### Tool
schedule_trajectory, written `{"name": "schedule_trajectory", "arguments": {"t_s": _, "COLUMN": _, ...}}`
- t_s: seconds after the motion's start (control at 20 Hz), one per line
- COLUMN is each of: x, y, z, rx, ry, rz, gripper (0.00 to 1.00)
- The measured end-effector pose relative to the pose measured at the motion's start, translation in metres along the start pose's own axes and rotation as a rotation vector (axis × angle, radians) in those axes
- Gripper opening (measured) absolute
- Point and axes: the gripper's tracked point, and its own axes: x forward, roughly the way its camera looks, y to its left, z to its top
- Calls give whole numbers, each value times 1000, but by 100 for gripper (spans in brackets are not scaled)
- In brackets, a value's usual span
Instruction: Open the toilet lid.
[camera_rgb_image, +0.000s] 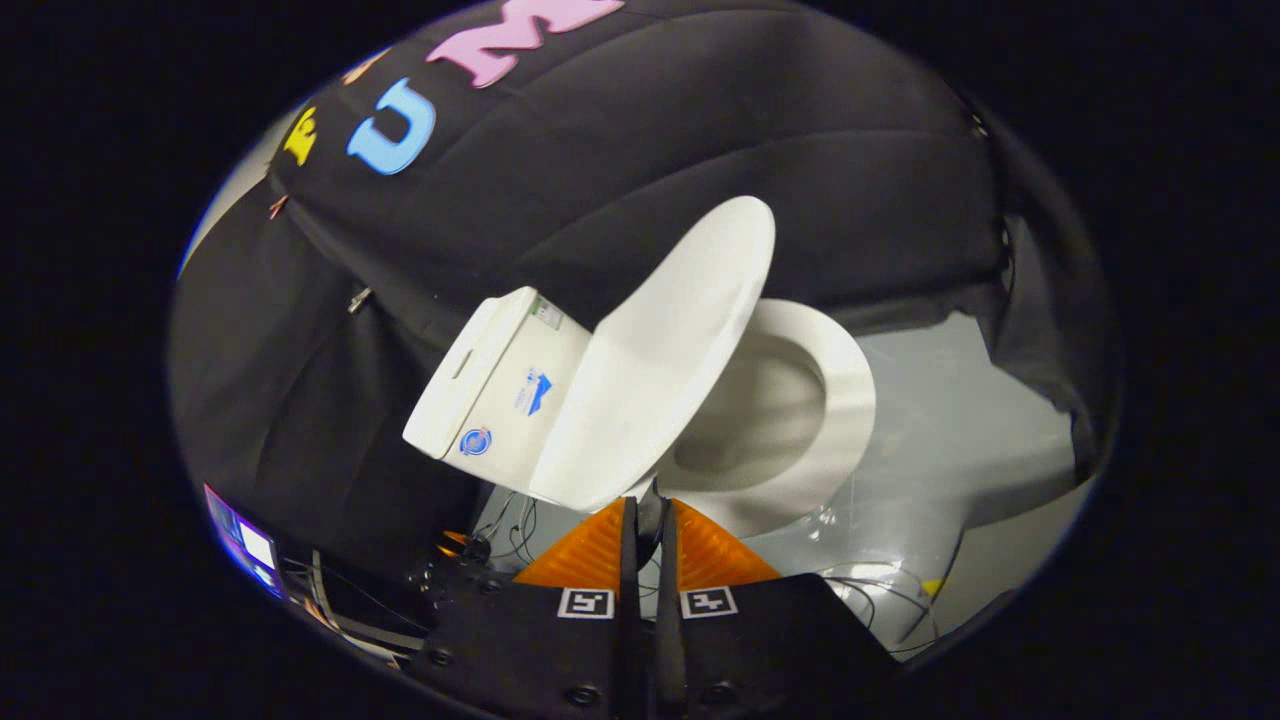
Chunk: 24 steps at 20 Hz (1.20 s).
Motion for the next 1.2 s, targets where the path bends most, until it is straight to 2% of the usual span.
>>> {"name": "schedule_trajectory", "arguments": {"t_s": 0.2, "x": -5, "y": 61, "z": 28, "rx": -174, "ry": -35, "rz": -72, "gripper": 10}}
{"name": "schedule_trajectory", "arguments": {"t_s": 0.35, "x": -5, "y": 108, "z": 49, "rx": -297, "ry": -74, "rz": -77, "gripper": 10}}
{"name": "schedule_trajectory", "arguments": {"t_s": 1.0, "x": 34, "y": 267, "z": 73, "rx": -486, "ry": -142, "rz": 37, "gripper": 10}}
{"name": "schedule_trajectory", "arguments": {"t_s": 1.2, "x": 53, "y": 311, "z": 71, "rx": -496, "ry": -140, "rz": 89, "gripper": 10}}
